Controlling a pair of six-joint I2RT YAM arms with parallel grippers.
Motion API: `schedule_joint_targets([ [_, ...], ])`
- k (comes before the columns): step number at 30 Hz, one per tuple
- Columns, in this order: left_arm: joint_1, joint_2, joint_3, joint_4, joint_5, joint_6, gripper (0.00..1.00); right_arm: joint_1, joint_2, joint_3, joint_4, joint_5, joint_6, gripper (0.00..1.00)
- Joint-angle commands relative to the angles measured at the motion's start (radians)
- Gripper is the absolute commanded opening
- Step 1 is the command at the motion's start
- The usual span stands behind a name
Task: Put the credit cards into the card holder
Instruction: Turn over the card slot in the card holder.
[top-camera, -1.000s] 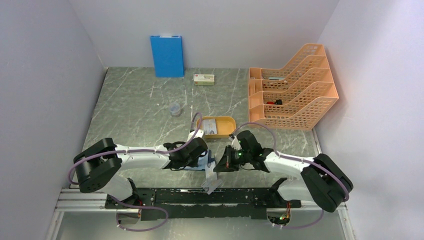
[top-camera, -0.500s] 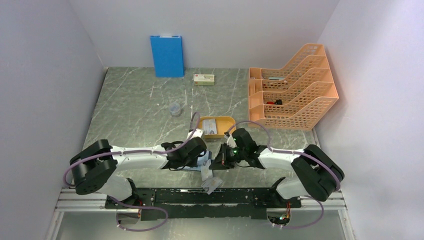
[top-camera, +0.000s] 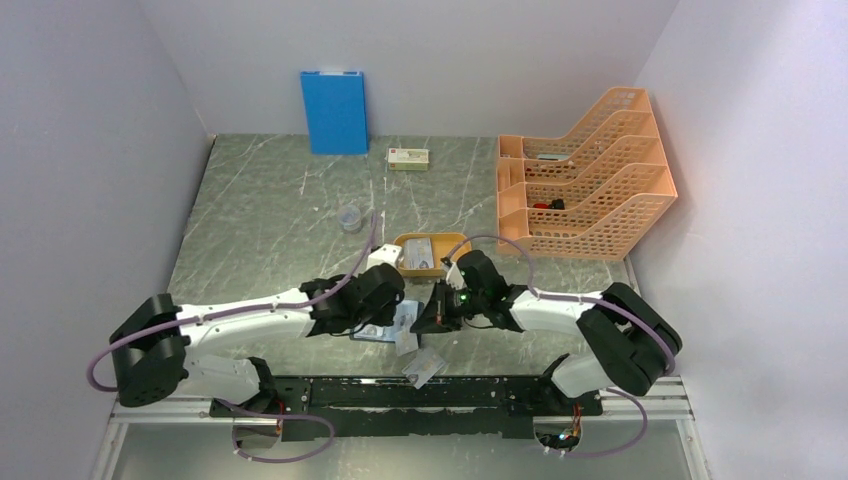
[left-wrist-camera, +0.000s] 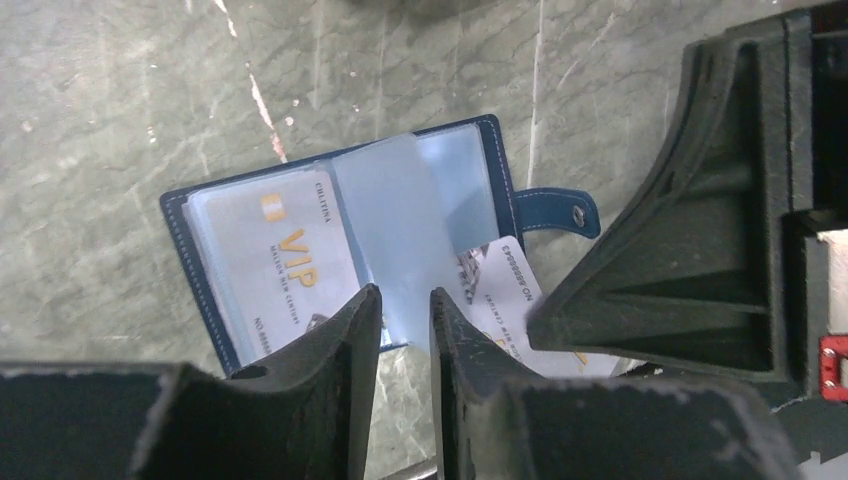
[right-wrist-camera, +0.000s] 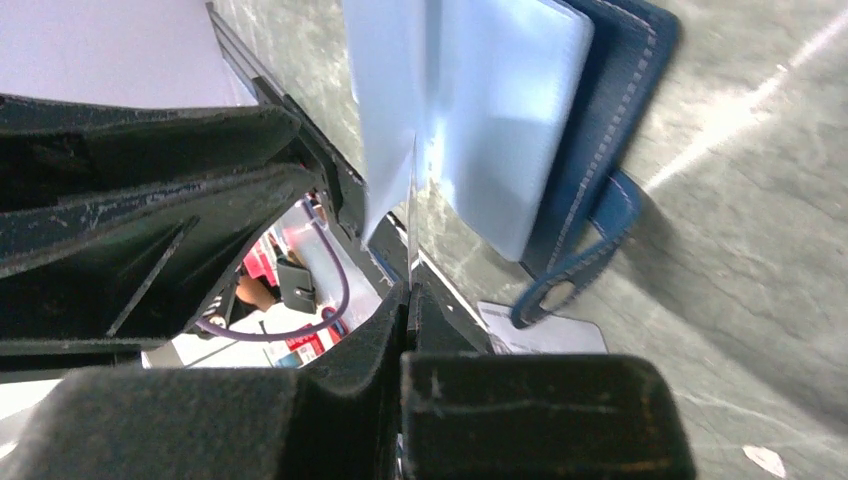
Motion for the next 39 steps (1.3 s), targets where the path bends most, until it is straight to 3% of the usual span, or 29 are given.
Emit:
schedule_joint_targets([
  [1, -0.007, -0.094, 0.018, -0.089, -0.054, -0.022, 0.31, 0.023, 0.025, 0.062, 0.002, 0.009, -0.013, 0.00],
  [9, -0.007, -0.254, -0.058, -0.108, -0.111, -0.040, 0.35, 0.057, 0.162, 0.143, 0.030, 0.023, -0.017, 0.00],
  [16, -0.001, -0.240, -0.104, -0.062, -0.124, -0.043, 0.36, 0.085, 0.244, 0.230, 0.005, 0.033, -0.049, 0.00],
  [26, 0.082, -0.237, -0.162, -0.083, -0.162, -0.094, 0.33, 0.052, 0.014, 0.149, -0.124, 0.154, -0.106, 0.00],
  [33, 0.199, -0.308, -0.265, -0.061, -0.050, -0.125, 0.30, 0.027, 0.022, 0.065, 0.029, 0.146, -0.052, 0.00],
  [39, 0.232, -0.307, -0.332, -0.037, 0.017, -0.160, 0.28, 0.026, 0.106, 0.043, 0.164, 0.133, -0.046, 0.00],
])
